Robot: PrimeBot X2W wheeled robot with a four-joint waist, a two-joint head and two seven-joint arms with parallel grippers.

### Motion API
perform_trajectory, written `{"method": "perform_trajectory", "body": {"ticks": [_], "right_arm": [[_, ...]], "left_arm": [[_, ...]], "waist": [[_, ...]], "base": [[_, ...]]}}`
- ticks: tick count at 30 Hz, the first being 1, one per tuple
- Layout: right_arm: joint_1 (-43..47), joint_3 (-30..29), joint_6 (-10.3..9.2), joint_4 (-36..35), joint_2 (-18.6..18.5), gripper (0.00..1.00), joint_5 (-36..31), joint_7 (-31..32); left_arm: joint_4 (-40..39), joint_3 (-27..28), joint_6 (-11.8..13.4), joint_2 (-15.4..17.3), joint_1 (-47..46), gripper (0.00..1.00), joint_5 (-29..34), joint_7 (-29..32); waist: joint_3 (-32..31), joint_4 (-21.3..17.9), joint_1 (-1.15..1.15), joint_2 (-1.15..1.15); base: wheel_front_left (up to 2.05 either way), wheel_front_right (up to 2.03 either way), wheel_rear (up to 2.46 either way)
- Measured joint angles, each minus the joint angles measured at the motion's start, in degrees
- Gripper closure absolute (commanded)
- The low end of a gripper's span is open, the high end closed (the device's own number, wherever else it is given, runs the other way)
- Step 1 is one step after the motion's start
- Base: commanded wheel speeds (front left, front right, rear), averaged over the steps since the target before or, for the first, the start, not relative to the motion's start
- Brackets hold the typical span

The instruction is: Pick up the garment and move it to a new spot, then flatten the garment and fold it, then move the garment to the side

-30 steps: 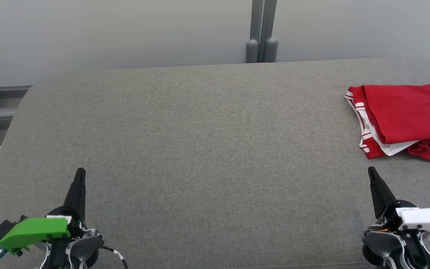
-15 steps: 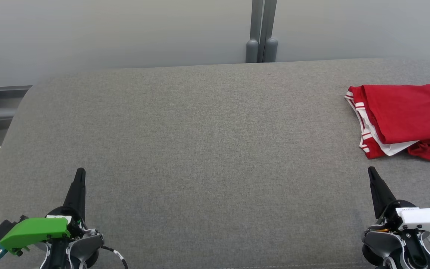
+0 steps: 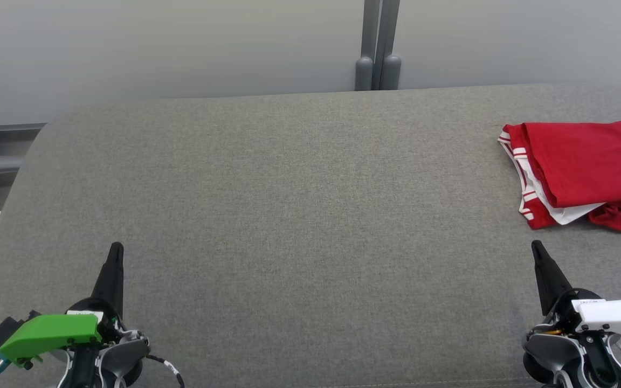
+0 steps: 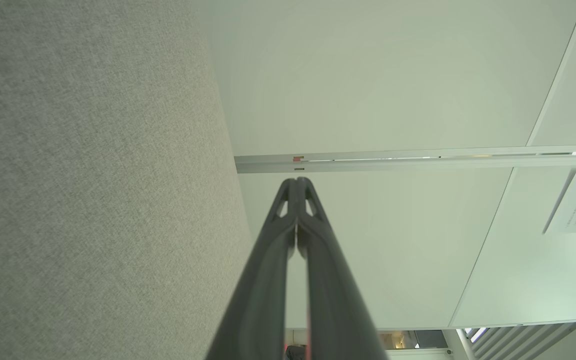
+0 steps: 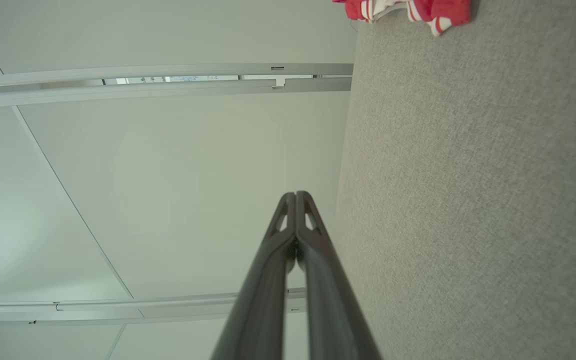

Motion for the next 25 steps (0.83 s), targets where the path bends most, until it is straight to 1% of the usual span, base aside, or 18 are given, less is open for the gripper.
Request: {"method": "perform_trajectory", "body": {"ticks": [25], "right_arm": [[0.0,0.0,0.00,0.0,0.0,1.00,0.0,0.0]], "left_arm": [[0.0,0.0,0.0,0.0,0.0,1.00,0.0,0.0]], "waist": [[0.0,0.0,0.00,0.00]], "base": [[0.00,0.00,0.00]]}}
